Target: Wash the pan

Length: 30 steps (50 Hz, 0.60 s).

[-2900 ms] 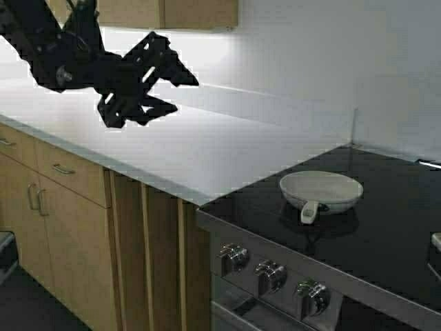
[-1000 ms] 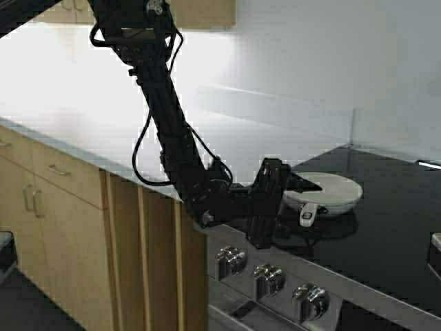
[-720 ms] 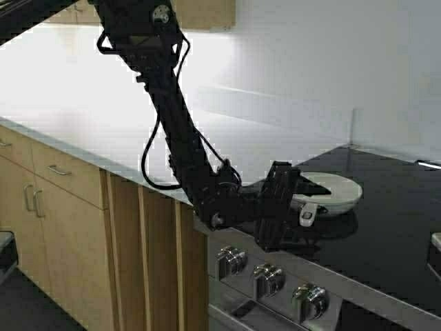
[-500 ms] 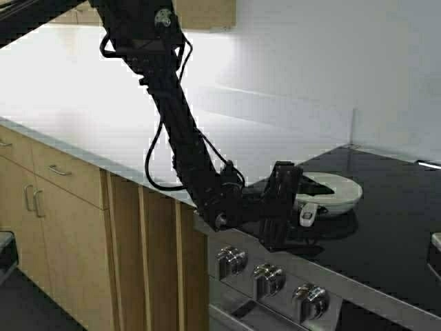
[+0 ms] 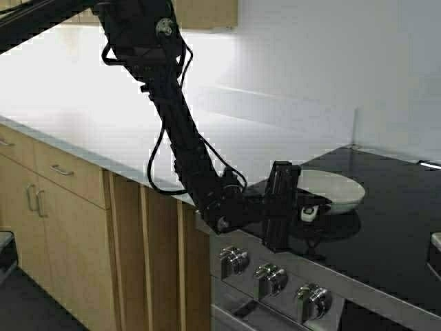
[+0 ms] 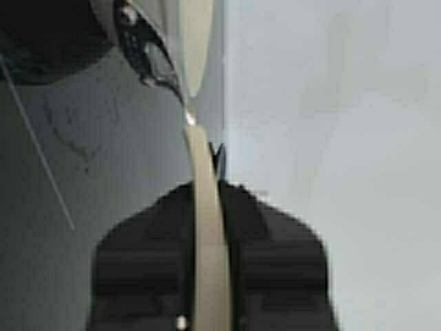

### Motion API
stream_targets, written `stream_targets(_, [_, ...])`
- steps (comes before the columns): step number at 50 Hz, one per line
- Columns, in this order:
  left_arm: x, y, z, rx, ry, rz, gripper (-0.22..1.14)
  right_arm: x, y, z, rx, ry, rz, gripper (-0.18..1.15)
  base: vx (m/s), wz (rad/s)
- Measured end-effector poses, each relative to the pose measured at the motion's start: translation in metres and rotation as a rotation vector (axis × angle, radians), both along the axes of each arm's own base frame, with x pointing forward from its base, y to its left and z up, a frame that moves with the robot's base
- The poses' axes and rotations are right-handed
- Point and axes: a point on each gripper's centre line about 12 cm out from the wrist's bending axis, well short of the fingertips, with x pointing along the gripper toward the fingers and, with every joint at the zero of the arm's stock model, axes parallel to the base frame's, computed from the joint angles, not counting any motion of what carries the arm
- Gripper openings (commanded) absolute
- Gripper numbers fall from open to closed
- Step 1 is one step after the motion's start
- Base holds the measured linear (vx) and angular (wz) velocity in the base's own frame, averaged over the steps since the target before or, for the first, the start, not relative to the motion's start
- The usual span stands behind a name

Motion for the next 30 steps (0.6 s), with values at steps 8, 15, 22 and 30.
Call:
stream_targets(8, [0.000,0.000,0.003,-0.032,-0.004,0.011,0.07,0.000,0.000,0.000,0.000,0.002,0.000,0.07,0.00,0.00])
stream_targets(15, [-0.001,0.001,0.003,-0.036,0.004,0.014,0.02,0.000,0.000,0.000,0.000,0.000,0.000,0.07,0.00,0.00])
stream_targets(22, [-0.010,0.004,0.007,-0.026,0.018,0.007,0.02,0.000,0.000,0.000,0.000,0.002,0.000,0.07,0.00,0.00])
stream_targets(30, [-0.021,0.012,0.020,-0.005,0.032,0.004,0.02,0.000,0.000,0.000,0.000,0.002,0.000,0.07,0.00,0.00])
